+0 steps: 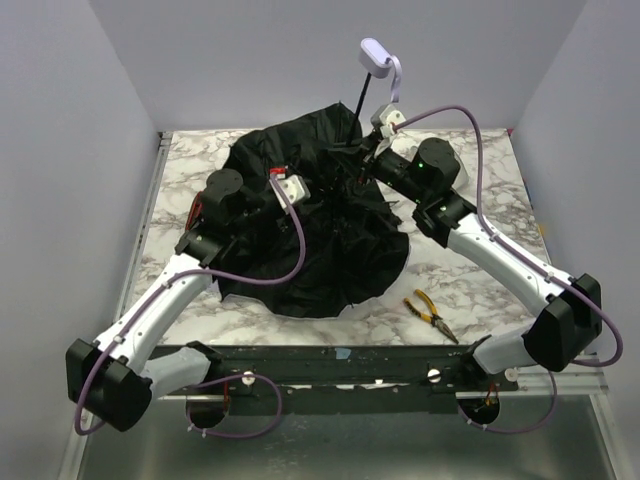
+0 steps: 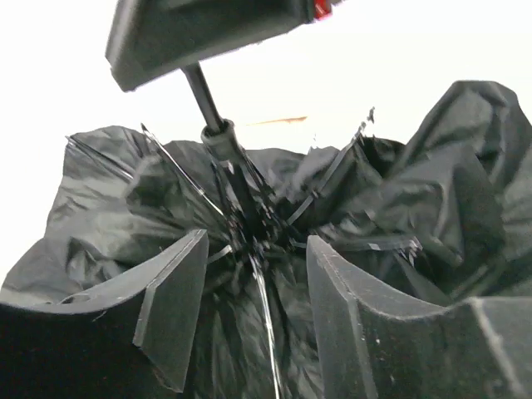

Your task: Open the umbrella

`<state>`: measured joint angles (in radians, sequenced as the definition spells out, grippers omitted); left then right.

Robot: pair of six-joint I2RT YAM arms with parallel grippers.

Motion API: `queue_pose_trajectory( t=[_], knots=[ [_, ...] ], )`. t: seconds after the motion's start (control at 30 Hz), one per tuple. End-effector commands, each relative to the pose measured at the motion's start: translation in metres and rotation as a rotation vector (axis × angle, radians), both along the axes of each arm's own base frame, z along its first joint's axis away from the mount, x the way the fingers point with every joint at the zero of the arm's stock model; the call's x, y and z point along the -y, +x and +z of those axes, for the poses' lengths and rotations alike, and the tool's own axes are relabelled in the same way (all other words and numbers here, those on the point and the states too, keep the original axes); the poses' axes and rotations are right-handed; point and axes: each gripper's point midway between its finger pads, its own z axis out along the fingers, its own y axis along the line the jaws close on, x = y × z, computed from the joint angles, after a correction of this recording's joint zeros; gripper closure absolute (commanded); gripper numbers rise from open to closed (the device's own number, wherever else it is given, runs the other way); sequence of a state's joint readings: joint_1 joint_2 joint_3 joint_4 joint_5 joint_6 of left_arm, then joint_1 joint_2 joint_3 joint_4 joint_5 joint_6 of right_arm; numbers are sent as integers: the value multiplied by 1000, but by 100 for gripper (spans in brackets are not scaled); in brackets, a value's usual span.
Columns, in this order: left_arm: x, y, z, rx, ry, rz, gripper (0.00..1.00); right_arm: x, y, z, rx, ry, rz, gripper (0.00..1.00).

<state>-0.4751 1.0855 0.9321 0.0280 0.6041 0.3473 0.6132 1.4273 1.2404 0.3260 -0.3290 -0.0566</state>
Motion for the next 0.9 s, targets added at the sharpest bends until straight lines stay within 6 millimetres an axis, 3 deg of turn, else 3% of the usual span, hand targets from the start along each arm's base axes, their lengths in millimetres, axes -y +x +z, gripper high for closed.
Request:
queue_pose_trajectory(
  t=[0.0,0.1,0.23,0.47,0.7,0.87],
  knots=[
    [3,33,32,99,-12,68,44,4,-20,56,170,102,54,100],
    [8,41,50,149,-47,64,39,2,-26,64,179,124,75,99],
    [22,32,72,206,-105,-11,39,0,-33,66,178,129,98,99],
    [40,18,98,224,-201,-73,57,-3,-42,63,153,139,129,99],
    [56,26,92,151,-218,-57,72,-8,-49,66,120,169,157,99],
    [57,46,62,79,-179,18,76,-7,-51,70,114,185,159,99]
  ],
)
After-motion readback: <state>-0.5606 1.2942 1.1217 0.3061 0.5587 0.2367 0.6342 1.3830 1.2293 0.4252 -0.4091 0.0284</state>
